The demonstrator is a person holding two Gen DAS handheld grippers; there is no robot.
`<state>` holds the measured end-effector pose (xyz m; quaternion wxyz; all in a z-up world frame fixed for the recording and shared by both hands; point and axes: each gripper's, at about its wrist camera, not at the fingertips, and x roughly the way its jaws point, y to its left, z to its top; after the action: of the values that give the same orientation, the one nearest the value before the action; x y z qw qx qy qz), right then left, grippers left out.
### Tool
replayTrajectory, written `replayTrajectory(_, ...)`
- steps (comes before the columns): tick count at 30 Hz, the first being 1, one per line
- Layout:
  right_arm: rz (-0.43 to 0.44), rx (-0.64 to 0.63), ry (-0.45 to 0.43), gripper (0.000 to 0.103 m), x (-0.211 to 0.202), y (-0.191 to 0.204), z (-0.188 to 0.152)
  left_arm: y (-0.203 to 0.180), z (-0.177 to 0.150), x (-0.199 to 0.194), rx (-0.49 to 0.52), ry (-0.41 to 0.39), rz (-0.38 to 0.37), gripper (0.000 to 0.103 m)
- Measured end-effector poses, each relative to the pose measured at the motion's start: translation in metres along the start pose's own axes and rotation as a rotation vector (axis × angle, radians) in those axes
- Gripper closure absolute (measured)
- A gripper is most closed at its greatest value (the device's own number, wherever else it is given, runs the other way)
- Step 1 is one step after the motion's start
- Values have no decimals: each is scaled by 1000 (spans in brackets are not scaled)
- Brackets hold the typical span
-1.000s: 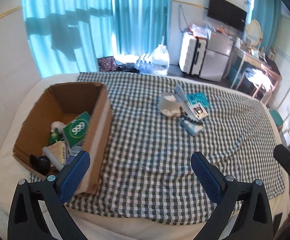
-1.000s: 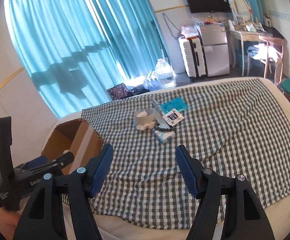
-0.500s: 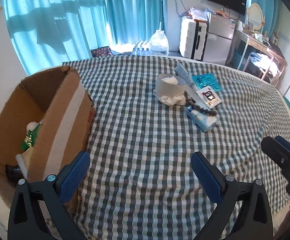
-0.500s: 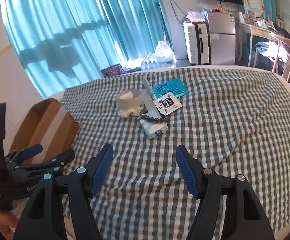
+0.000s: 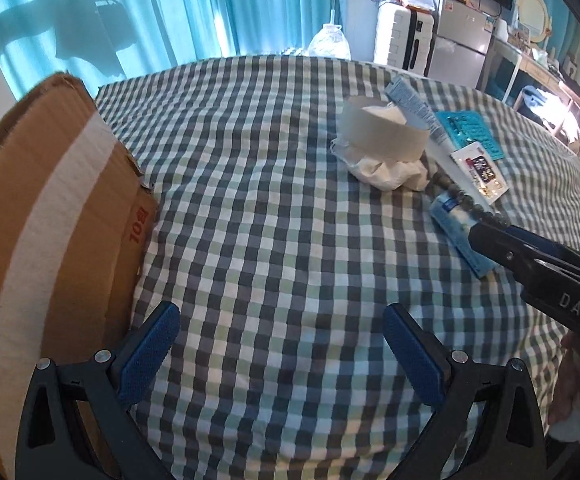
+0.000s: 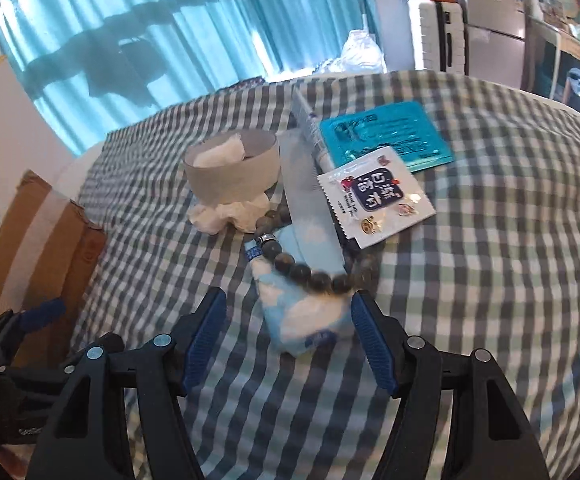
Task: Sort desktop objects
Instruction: 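Grasp the tissue pack with the right tool while the left tool grasps the bead bracelet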
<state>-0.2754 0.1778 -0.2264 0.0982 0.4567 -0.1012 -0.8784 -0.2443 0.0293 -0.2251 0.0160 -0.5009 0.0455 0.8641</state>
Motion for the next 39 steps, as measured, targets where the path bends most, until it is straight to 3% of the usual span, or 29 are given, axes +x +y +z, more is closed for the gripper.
replayTrajectory(3, -32, -52, 0, 30, 9, 6, 4, 3, -2, 12, -15, 28, 6, 0)
replayTrajectory(4, -44, -56, 16, 32, 13, 5, 3, 4, -2, 14, -20, 36, 8, 0)
replayTrajectory(5, -52, -62, 25, 43, 14, 5, 1, 5, -3, 16, -27, 42, 7, 0)
replayTrajectory(7, -41, -58, 30, 48, 12, 2, -2, 5, -5, 16, -33, 52, -10, 0)
replayTrajectory(13, -53, -34, 19, 52, -14, -1, -22, 0, -11, 7, 3, 42, 13, 0)
replayTrajectory(18, -65, -6, 31, 52, -49, -7, -52, -13, -8, -10, 23, 3, -27, 0)
replayTrajectory(21, -121, 35, 20, 52, -71, -23, -68, -27, -4, -17, 41, -39, -40, 0)
replayTrajectory(25, -241, 214, -22, 52, -90, -69, -88, -50, 9, -17, 43, -62, -93, 0)
replayTrajectory(29, -224, 303, -46, 51, -94, -93, -93, -70, 31, -3, 26, -76, -173, 0)
replayTrajectory(34, -199, 302, -43, 49, -89, -97, -93, -89, 51, 24, -5, -44, -190, 17)
replayTrajectory(37, -179, 315, -50, 49, -88, -100, -90, -97, 58, 40, -5, -57, -166, 20)
replayTrajectory(39, -181, 317, -66, 49, -87, -99, -87, -102, 58, 55, 7, -28, -155, 44)
